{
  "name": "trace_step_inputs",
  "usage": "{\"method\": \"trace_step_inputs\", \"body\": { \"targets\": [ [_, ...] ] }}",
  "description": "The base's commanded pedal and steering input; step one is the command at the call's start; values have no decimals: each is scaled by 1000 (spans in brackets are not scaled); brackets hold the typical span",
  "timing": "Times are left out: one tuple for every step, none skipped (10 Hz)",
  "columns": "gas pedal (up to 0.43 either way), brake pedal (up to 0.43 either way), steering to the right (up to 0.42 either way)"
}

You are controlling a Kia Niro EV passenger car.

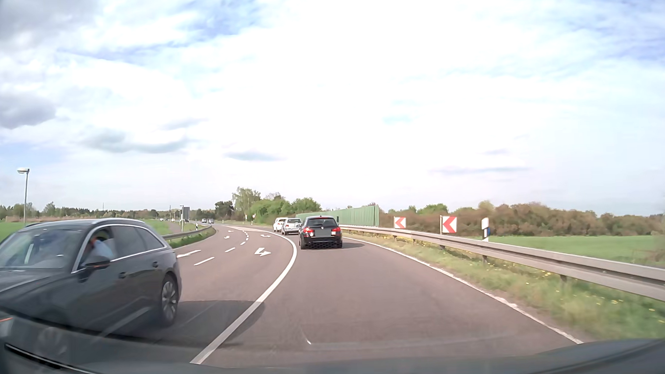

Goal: Follow the waypoints while adhering to traffic rules and regulations

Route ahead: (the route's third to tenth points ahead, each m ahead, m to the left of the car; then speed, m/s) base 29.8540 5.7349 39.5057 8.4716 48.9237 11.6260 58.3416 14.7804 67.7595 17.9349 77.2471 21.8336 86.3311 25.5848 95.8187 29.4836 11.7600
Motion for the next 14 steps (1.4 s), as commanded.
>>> {"method": "trace_step_inputs", "body": {
  "targets": [
    [169,0,-33],
    [169,0,-33],
    [189,0,-33],
    [197,0,-33],
    [197,0,-33],
    [197,0,-33],
    [197,0,-33],
    [197,0,-33],
    [197,0,-33],
    [197,0,-33],
    [209,0,-33],
    [209,0,-33],
    [220,0,-33],
    [220,0,-33]
  ]
}}
